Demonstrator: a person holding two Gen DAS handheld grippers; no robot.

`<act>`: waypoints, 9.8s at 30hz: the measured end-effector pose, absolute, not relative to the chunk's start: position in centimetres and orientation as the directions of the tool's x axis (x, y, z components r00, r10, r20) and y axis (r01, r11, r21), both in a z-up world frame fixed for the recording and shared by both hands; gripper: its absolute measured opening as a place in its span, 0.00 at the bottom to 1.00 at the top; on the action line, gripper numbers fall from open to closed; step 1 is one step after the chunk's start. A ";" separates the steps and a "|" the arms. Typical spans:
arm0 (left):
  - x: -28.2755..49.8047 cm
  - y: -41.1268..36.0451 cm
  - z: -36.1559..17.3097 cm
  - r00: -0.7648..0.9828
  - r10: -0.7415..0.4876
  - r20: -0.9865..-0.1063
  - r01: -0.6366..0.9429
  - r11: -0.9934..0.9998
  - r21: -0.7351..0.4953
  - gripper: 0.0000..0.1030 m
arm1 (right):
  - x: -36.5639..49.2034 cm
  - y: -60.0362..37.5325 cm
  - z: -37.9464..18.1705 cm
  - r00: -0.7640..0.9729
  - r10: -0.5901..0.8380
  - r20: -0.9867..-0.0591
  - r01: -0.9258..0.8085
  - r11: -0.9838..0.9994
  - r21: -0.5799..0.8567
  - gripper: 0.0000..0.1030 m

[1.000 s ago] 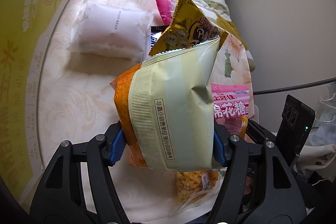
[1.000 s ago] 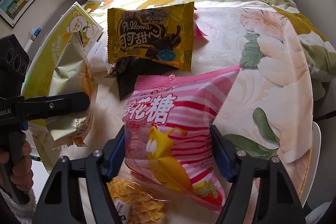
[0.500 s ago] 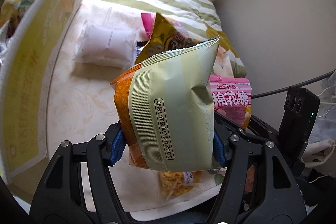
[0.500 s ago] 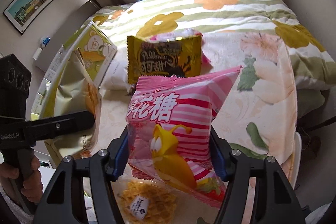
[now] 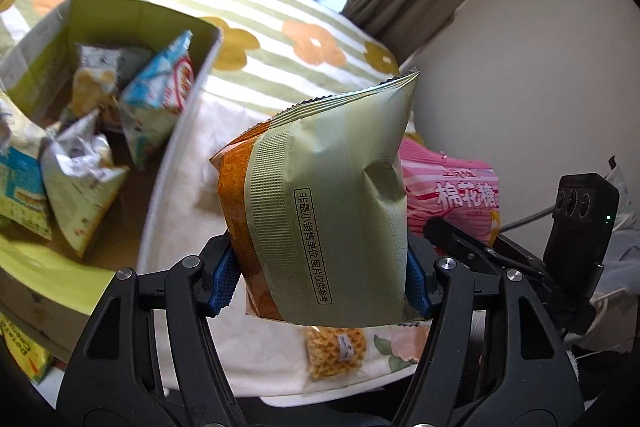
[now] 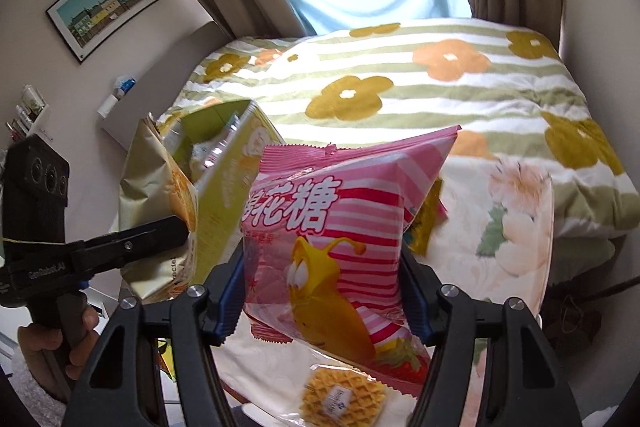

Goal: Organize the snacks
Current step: 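Carry both bags over the cardboard box and open both grippers to drop them, then move both grippers back toward the remaining snacks on the bed, then grasp the yellow Pillows bag with the right gripper while the left grasps the white pouch, then carry both items over the box and open both grippers to drop them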

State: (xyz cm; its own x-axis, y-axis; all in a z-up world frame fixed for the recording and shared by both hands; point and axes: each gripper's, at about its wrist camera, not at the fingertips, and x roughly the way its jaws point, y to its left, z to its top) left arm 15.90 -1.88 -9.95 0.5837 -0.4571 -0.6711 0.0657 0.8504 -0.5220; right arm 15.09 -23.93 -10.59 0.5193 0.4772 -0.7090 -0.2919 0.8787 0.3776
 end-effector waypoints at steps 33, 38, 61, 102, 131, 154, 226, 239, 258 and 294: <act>20.3 18.4 -14.7 0.379 -0.377 -0.845 0.131 0.926 -0.354 0.67 | 24.1 -0.4 -8.2 0.496 0.489 -0.717 -0.272 0.872 0.407 0.60; 20.0 18.2 -15.1 0.404 -0.328 -0.854 0.160 0.944 -0.287 0.96 | 24.8 -0.6 -9.7 0.466 0.475 -0.747 -0.238 0.880 0.411 0.60; 18.5 20.6 -16.2 0.384 -0.205 -0.900 0.059 0.979 -0.197 1.00 | 24.9 2.0 -11.5 0.416 0.530 -0.739 -0.272 0.848 0.454 0.90; 19.3 3.8 -9.4 0.460 -0.326 -0.826 0.268 0.938 -0.221 1.00 | 17.0 -20.1 -6.2 0.606 0.195 -0.771 -0.191 0.977 0.098 0.91; 26.1 -7.3 -16.4 0.376 0.026 -0.926 0.210 0.971 0.112 1.00 | 21.0 -20.0 -23.3 0.620 0.259 -0.740 -0.714 0.577 -0.396 0.90; 30.4 -15.0 -19.8 0.243 0.048 -0.969 0.806 0.545 0.229 1.00 | 22.6 -19.4 -25.6 0.554 0.302 -0.776 -0.782 0.508 -0.360 0.62; 22.7 -2.1 -4.7 0.463 -0.047 -0.885 0.406 0.899 0.164 0.59 | 23.1 -17.0 -5.7 0.592 0.411 -0.693 -0.607 0.793 -0.048 0.56; 18.2 13.2 -7.0 0.442 -0.062 -0.895 0.113 0.994 -0.013 0.59 | 21.3 -4.7 -5.9 0.467 0.519 -0.716 -0.677 0.731 0.088 0.56; 18.1 21.3 -12.6 0.476 -0.210 -0.854 0.002 0.971 -0.238 1.00 | 21.1 2.5 -10.2 0.366 0.465 -0.806 -0.497 0.830 0.254 0.56; 16.3 19.4 -11.2 0.481 -0.293 -0.826 0.087 0.954 -0.287 1.00 | 20.1 -2.3 -10.0 0.463 0.403 -0.790 -0.330 0.905 0.269 0.99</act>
